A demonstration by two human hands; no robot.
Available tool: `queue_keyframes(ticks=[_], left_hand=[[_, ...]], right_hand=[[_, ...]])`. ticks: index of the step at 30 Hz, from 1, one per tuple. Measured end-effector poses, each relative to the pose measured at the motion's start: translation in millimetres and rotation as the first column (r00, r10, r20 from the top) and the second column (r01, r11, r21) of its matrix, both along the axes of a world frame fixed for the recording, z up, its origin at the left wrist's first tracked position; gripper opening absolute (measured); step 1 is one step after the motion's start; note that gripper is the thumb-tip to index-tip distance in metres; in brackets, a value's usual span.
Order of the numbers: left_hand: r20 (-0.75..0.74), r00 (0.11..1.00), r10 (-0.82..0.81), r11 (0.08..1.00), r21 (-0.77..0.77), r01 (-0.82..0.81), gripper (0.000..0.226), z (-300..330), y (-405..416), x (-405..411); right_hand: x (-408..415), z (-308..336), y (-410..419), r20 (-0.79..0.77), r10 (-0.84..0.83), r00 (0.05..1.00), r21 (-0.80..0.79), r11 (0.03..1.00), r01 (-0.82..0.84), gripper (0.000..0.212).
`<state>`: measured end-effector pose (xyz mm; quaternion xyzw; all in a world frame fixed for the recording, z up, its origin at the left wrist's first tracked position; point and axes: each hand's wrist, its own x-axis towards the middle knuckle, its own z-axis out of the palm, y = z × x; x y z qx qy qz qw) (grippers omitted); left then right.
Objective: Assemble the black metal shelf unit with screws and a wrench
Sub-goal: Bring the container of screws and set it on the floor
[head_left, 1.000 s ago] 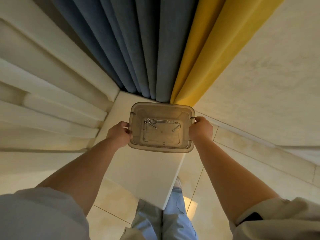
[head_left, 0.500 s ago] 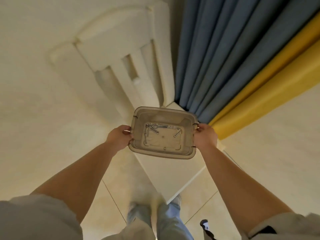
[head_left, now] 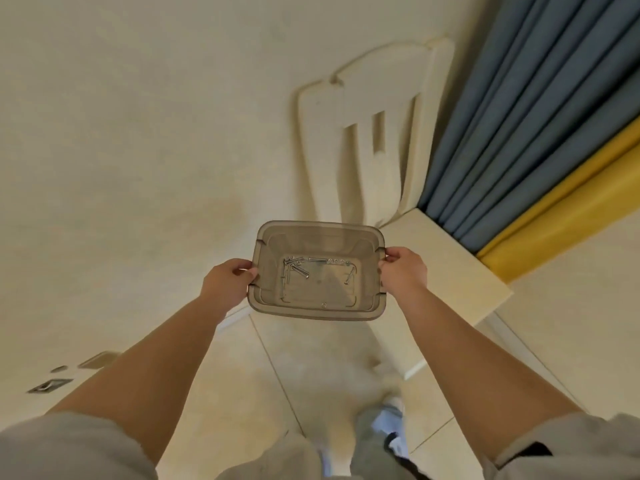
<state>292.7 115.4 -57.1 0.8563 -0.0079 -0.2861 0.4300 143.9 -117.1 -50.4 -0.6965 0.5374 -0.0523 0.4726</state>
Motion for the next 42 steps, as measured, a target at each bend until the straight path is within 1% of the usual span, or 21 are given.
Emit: queue_keyframes(ticks=[4,8,11,13,18,22,30,35,39,42], left_hand=[[0.039,0.996,0.082,0.997,-0.014,-0.081,0.011,17.4,78.9,-6.9],[0.069,0.972,0.224,0.974,-0.041,-0.222,0.012,29.2,145.8,-29.1],[0.080,0.935,0.347,0.938,-0.051,-0.344,0.006,29.7,194.2,-52.3],[0.084,0.910,0.406,0.914,-0.041,-0.403,0.008,30.1,224.8,-70.1],[0.075,0.870,0.487,0.873,0.004,-0.488,0.012,26.5,304.1,-108.2],[0.075,0.855,0.513,0.857,0.011,-0.515,0.008,22.9,367.8,-127.6],[0.095,0.894,0.437,0.892,0.079,-0.444,0.016,15.7,484.9,-142.9],[0.093,0.896,0.434,0.887,0.129,-0.444,0.015,5.8,529.1,-150.4],[0.081,0.876,0.475,0.867,0.131,-0.482,0.015,-8.3,549.2,-156.2],[0.088,0.873,0.480,0.857,0.164,-0.488,0.020,-20.6,559.9,-157.6]], right_hand=[[10.9,9.6,63.2,0.020,0.082,0.996,0.007,0.997,-0.082,0.034],[22.8,15.6,117.2,0.040,0.220,0.975,-0.007,0.976,-0.220,0.034],[27.9,20.0,157.1,0.020,0.352,0.936,-0.015,0.936,-0.351,0.032],[28.5,23.3,184.4,0.011,0.422,0.907,-0.013,0.907,-0.422,0.032],[22.4,22.8,258.5,0.009,0.526,0.851,-0.003,0.851,-0.526,0.033],[15.1,11.9,320.5,0.029,0.549,0.835,0.001,0.836,-0.549,0.034],[-10.1,-9.0,441.1,0.036,0.518,0.855,0.019,0.855,-0.518,0.032],[-19.9,-15.0,486.2,-0.002,0.518,0.855,0.026,0.855,-0.518,0.031],[-15.6,-26.4,507.3,-0.034,0.555,0.831,0.027,0.832,-0.554,0.029],[-11.9,-35.1,520.6,-0.043,0.572,0.819,0.030,0.821,-0.571,0.031]])
